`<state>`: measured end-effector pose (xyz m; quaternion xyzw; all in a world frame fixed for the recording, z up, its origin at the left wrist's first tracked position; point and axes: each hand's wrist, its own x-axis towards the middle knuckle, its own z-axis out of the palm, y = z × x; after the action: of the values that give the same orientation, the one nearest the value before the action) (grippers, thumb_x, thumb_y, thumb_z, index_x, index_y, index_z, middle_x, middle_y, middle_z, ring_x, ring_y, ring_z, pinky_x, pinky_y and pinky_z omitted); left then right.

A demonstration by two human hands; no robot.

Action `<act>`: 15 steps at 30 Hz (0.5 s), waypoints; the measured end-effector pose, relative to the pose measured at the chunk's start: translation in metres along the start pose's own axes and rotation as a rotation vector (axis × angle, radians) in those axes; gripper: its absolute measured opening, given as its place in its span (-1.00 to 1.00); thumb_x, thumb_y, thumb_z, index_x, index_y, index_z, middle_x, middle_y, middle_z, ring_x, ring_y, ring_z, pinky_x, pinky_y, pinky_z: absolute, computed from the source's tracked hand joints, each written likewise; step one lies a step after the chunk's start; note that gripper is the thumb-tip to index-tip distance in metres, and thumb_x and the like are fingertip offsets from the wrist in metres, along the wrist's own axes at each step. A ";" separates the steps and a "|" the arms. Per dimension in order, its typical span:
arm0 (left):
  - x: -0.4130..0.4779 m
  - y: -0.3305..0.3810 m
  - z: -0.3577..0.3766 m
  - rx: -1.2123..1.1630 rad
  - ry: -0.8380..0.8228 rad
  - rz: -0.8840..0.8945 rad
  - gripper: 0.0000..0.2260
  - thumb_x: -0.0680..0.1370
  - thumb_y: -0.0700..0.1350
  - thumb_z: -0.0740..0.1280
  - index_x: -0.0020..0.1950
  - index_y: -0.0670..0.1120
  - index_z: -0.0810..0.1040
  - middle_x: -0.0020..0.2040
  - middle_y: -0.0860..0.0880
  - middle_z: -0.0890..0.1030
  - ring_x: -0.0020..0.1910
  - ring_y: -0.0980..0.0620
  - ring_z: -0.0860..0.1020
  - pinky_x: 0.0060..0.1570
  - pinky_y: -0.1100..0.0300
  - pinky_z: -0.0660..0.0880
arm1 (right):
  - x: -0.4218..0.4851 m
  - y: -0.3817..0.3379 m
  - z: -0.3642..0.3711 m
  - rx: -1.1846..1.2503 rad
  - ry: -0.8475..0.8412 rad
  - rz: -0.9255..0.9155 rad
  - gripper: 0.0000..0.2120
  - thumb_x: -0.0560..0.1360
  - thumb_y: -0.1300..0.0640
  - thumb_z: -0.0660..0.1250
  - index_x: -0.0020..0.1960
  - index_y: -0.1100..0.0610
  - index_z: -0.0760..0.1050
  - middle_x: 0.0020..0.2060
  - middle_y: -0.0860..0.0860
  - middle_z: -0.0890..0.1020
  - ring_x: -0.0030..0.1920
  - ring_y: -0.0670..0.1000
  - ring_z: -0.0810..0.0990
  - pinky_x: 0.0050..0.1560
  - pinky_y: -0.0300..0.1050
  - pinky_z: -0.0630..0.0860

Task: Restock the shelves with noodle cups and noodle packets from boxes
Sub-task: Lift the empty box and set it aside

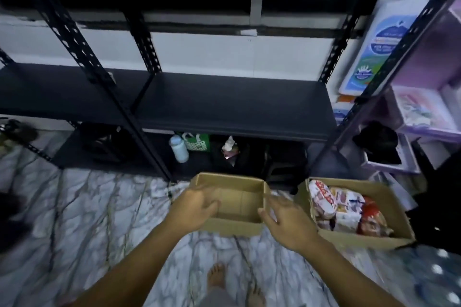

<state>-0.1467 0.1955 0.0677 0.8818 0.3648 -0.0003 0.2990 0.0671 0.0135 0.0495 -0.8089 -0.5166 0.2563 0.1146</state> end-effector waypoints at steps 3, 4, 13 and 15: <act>-0.008 -0.030 0.028 -0.025 -0.174 -0.139 -0.57 0.68 0.11 0.28 0.52 0.00 0.46 0.32 0.09 0.58 0.37 -0.03 0.51 0.20 0.37 0.40 | -0.008 0.008 0.037 0.025 -0.142 0.129 -0.12 0.50 -0.51 -0.22 0.56 0.02 0.30 0.50 0.01 0.42 0.49 0.11 0.37 0.43 0.05 0.36; -0.008 -0.041 0.035 -0.027 -0.223 -0.186 -0.53 0.68 0.15 0.26 0.56 0.01 0.42 0.33 -0.03 0.60 0.33 -0.07 0.54 0.24 0.23 0.46 | -0.009 0.009 0.046 0.027 -0.179 0.162 -0.16 0.54 -0.48 -0.16 0.59 0.02 0.26 0.53 0.02 0.39 0.51 0.11 0.35 0.43 0.03 0.35; 0.022 -0.129 0.081 -0.012 -0.375 -0.331 -0.44 0.68 0.16 0.25 0.62 -0.05 0.30 0.60 -0.08 0.33 0.55 -0.05 0.32 0.46 0.13 0.26 | 0.036 0.031 0.121 0.025 -0.327 0.421 -0.33 0.64 -0.34 0.03 0.65 -0.08 0.06 0.53 0.08 0.37 0.48 0.20 0.38 0.44 0.19 0.35; 0.037 -0.157 0.097 0.002 -0.408 -0.348 -0.43 0.68 0.15 0.24 0.64 -0.04 0.27 0.61 -0.08 0.31 0.57 -0.06 0.30 0.48 0.12 0.24 | 0.056 0.041 0.141 0.050 -0.331 0.458 -0.32 0.63 -0.35 0.04 0.65 -0.10 0.02 0.52 0.09 0.39 0.46 0.21 0.41 0.42 0.20 0.38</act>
<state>-0.1996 0.2550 -0.1021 0.7879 0.4430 -0.2297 0.3608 0.0429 0.0340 -0.1042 -0.8486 -0.3254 0.4170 -0.0123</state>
